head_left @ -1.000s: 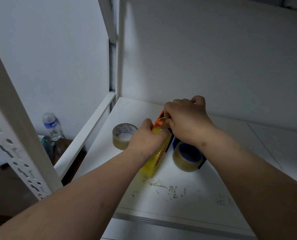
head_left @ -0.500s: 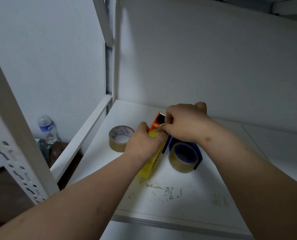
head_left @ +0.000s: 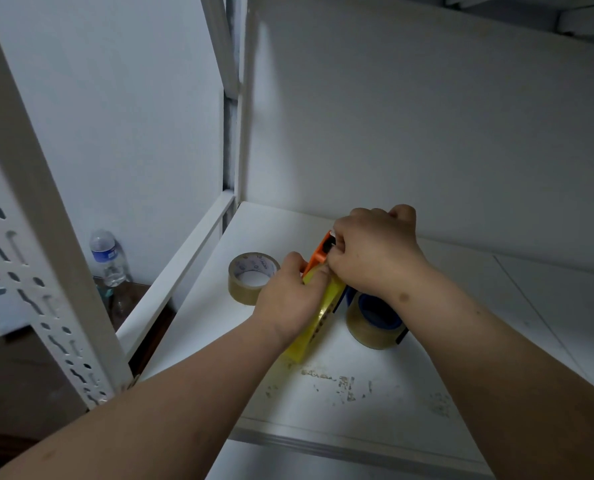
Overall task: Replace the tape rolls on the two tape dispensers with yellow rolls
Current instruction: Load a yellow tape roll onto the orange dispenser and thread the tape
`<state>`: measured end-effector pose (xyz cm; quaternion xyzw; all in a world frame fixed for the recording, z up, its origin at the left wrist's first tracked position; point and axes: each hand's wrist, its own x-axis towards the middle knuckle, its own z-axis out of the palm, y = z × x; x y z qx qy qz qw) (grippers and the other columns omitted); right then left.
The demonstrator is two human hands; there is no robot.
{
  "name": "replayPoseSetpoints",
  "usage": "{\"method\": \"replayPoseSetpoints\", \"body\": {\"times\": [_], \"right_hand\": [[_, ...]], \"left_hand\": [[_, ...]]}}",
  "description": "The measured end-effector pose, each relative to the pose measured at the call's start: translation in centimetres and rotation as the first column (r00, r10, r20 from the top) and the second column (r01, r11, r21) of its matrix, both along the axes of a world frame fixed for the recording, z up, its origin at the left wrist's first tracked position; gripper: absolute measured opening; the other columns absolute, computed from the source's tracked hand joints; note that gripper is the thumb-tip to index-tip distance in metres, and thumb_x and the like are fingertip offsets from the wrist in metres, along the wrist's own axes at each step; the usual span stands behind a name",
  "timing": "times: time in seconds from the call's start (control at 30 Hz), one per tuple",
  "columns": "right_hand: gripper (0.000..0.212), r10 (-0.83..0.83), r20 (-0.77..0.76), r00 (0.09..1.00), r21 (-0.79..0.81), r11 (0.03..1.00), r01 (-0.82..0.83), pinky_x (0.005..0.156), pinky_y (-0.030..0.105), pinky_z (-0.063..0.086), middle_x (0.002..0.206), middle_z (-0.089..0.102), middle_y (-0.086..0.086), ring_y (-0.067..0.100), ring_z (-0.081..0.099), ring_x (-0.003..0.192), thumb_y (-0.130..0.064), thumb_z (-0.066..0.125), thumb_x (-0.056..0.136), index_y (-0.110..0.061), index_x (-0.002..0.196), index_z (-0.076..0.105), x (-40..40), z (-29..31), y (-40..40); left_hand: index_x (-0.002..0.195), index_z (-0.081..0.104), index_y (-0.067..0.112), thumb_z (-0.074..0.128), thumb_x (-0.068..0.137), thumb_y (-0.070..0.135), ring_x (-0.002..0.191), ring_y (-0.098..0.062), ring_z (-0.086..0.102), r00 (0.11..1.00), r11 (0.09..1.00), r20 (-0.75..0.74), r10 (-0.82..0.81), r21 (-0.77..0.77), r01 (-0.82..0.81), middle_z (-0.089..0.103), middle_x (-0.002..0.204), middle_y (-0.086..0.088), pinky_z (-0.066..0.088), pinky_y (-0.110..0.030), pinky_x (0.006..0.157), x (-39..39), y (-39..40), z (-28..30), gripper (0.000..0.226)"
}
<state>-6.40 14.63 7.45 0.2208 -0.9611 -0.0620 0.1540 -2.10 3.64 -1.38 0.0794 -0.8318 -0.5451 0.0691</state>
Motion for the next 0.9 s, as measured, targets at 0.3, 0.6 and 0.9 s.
{"method": "replayPoseSetpoints", "body": {"times": [0.3, 0.6, 0.9], "right_hand": [[0.024, 0.052, -0.052, 0.997, 0.050, 0.998, -0.049, 0.077, 0.037, 0.022, 0.073, 0.043, -0.007, 0.018, 0.045, 0.072, -0.028, 0.043, 0.082, -0.027, 0.060, 0.036, -0.5, -0.2, 0.0], [0.018, 0.111, -0.089, 0.990, 0.017, 0.994, -0.110, 0.078, 0.036, 0.017, 0.073, 0.044, -0.006, 0.018, 0.045, 0.071, -0.029, 0.046, 0.081, -0.026, 0.064, 0.042, -1.0, -0.6, -0.2], [0.013, 0.181, -0.125, 0.975, 0.014, 0.983, -0.181, 0.076, 0.036, 0.020, 0.076, 0.048, -0.005, 0.019, 0.047, 0.067, -0.026, 0.046, 0.088, -0.027, 0.075, 0.043, -1.5, -0.1, 0.1]], "left_hand": [[0.096, 0.051, 0.017, 0.047, 0.091, 0.057, 0.083, -0.025, 0.062, 1.000, 0.997, 0.011, 0.024, 0.071, -0.025, 0.061, 0.083, -0.003, 0.052, -0.043, 0.079, -0.4, -0.2, -0.1, 0.040], [0.072, 0.046, 0.024, 0.044, 0.076, 0.052, 0.065, -0.022, 0.053, 0.998, 0.987, -0.005, 0.062, 0.149, -0.060, 0.054, 0.064, 0.001, 0.048, -0.037, 0.068, -1.3, 0.0, 0.0, 0.028], [0.091, 0.058, 0.025, 0.047, 0.072, 0.047, 0.091, -0.023, 0.060, 0.991, 0.953, 0.103, -0.081, 0.300, 0.047, 0.062, 0.094, -0.003, 0.050, -0.040, 0.080, -0.7, -1.6, 0.7, 0.032]]}}
